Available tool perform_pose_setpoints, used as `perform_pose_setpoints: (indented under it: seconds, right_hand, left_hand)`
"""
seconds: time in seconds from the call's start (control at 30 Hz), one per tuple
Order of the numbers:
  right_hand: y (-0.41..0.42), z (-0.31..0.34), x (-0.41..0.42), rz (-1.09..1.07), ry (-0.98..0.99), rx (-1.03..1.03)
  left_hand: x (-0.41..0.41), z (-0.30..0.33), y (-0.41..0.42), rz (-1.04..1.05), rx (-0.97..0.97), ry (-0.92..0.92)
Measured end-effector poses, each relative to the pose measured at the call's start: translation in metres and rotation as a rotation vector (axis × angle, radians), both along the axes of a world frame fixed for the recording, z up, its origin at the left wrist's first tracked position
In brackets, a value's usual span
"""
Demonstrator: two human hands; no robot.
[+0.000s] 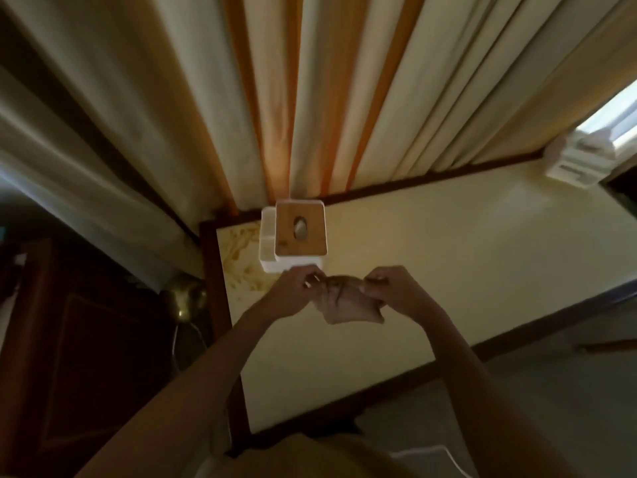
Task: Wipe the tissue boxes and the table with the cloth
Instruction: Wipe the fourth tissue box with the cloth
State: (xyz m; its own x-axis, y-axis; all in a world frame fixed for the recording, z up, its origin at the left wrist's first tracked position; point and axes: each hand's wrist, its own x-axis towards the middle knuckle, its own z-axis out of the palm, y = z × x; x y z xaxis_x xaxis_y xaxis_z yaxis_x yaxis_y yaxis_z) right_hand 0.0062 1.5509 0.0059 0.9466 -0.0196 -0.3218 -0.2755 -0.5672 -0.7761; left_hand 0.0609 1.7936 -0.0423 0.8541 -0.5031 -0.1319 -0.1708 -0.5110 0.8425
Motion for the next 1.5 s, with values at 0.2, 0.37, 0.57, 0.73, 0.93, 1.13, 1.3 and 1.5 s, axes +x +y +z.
perform_pose_setpoints:
  seconds: [0.2, 0.37, 0.57, 0.73, 0.93, 1.13, 1.3, 1.5]
  right_hand:
    - [-0.013, -0.051, -0.02, 0.04, 0.138, 0.051]
    - [-0.006, -0.1, -0.012, 0.058, 0.109, -0.12]
    - [0.009, -0.114, 0.002, 0.001, 0.08, -0.308]
    - [0.012, -0.109, 0.015, 0.268, 0.085, -0.599]
    - [0.002, -0.085, 0.061, 0.092, -0.019, -0.193]
    - [0.024, -0.049, 0.115, 0.038, -0.217, -0.069]
    - [0.04, -0.04, 0.156, 0.177, -0.307, -0.126]
    - [0.043, -0.049, 0.18, 0.264, -0.161, -0.185]
  left_hand:
    - [-0.038, -0.029, -0.004, 0.108, 0.029, 0.259]
    - [-0.045, -0.052, -0.02, 0.264, 0.167, 0.271]
    - [-0.046, -0.066, -0.043, 0.37, 0.282, 0.146]
    - [-0.053, -0.073, -0.046, 0.381, 0.313, 0.013]
    - [-0.041, -0.038, -0.039, 0.517, 0.186, -0.238]
    - [0.011, 0.006, -0.028, 0.678, 0.143, -0.347]
    - [0.029, 0.007, -0.02, 0.688, 0.173, -0.172]
    - [0.027, -0.01, -0.014, 0.622, 0.138, -0.098]
